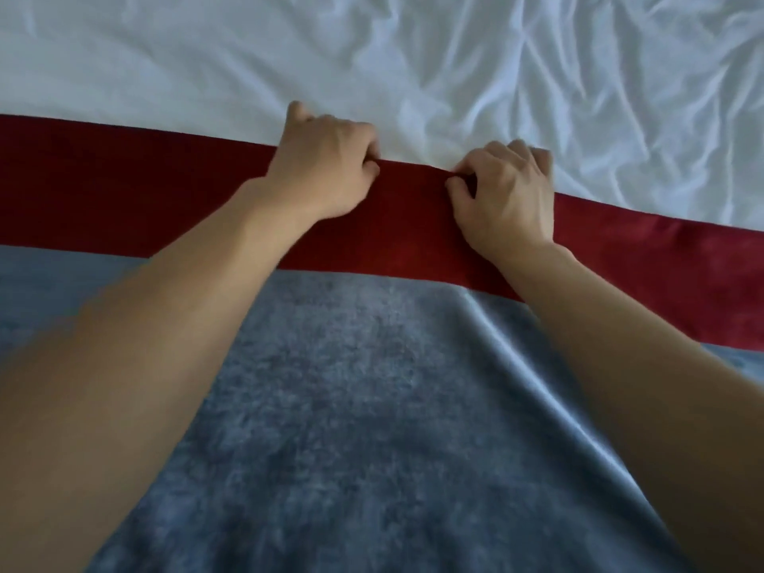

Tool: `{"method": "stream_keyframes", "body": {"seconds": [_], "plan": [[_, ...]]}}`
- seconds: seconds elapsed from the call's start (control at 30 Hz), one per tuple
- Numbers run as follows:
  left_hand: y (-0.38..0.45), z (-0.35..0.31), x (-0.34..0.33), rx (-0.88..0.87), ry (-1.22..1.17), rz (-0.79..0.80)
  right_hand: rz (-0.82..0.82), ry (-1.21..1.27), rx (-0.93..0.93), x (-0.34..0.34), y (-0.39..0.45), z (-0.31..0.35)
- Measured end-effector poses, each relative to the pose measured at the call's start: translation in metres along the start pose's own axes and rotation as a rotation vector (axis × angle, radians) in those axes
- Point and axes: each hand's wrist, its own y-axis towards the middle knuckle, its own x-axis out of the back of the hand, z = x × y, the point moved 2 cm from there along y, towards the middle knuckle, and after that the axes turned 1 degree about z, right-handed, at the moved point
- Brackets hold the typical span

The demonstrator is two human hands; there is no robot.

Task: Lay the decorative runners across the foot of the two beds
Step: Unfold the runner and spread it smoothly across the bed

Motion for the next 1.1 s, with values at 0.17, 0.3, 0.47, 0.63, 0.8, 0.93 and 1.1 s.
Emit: {"method": "stream_keyframes", "body": {"seconds": [0.17, 0.3, 0.47, 0.63, 0.8, 0.93, 1.1], "plan": [[-0.001, -0.069, -0.018, -0.070, -0.028, 0.071, -0.028, -0.023, -0.043, 0.027, -0.041, -0.060], [0.017, -0.126, -0.029, -0.115, -0.027, 0.065, 0.012, -0.131, -0.147, 0.055, -0.060, -0.139], [0.048, -0.148, -0.030, -0.081, 0.068, 0.045, -0.018, -0.110, -0.139, 0.047, -0.035, -0.169], [0.034, -0.154, -0.033, -0.128, 0.061, 0.045, -0.048, -0.105, -0.192, 0.050, -0.063, -0.179], [0.028, -0.168, -0.034, -0.152, 0.025, 0.025, -0.033, -0.179, -0.233, 0.073, -0.088, -0.199], [0.030, -0.194, -0.043, -0.214, 0.003, 0.003, -0.035, -0.231, -0.276, 0.093, -0.092, -0.222], [0.037, -0.242, -0.046, -0.206, 0.001, 0.025, -0.004, -0.178, -0.264, 0.102, -0.094, -0.246]]}}
